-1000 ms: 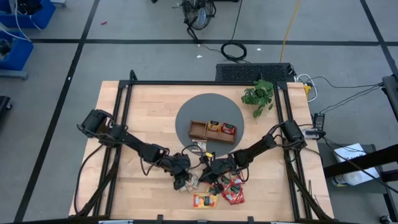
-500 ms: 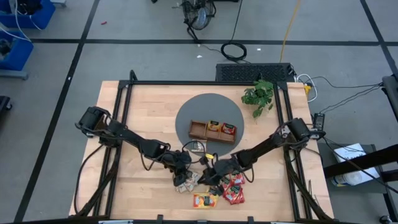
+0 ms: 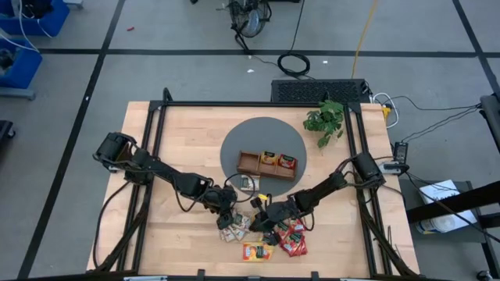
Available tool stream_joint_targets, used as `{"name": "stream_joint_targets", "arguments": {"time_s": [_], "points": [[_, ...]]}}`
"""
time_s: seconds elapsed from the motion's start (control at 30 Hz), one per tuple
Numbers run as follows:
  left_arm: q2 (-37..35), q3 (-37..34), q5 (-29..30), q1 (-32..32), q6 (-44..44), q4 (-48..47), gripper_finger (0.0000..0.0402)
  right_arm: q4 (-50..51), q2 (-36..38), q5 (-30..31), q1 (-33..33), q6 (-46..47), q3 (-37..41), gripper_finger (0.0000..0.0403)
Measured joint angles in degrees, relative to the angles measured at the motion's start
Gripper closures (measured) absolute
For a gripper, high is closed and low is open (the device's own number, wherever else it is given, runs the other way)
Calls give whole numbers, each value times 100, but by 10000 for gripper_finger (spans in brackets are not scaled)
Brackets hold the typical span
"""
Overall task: Pick & Place Tea
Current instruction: Put the brown tea packet into the left section of the wooden organizer
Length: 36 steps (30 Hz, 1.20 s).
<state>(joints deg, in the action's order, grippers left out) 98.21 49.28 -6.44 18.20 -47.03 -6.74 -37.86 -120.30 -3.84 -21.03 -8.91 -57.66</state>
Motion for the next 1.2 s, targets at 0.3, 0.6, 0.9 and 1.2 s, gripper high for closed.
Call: {"name": "stream_joint_targets", "arguments": {"time_s": [0.3,0.6,0.9,1.2], "points": [[35,0,23,-55,71,93,142,-372,-307,-541,308,224,-12,402],[395,9,61,-55,258,703,143,-447,-329,-518,359,219,-12,403],[415,0,94,-116,524,805,248,-416,-329,-501,360,174,-10,403],[-55,2,169,-112,1484,647,390,-534,-222,-494,356,75,8,403]]}}
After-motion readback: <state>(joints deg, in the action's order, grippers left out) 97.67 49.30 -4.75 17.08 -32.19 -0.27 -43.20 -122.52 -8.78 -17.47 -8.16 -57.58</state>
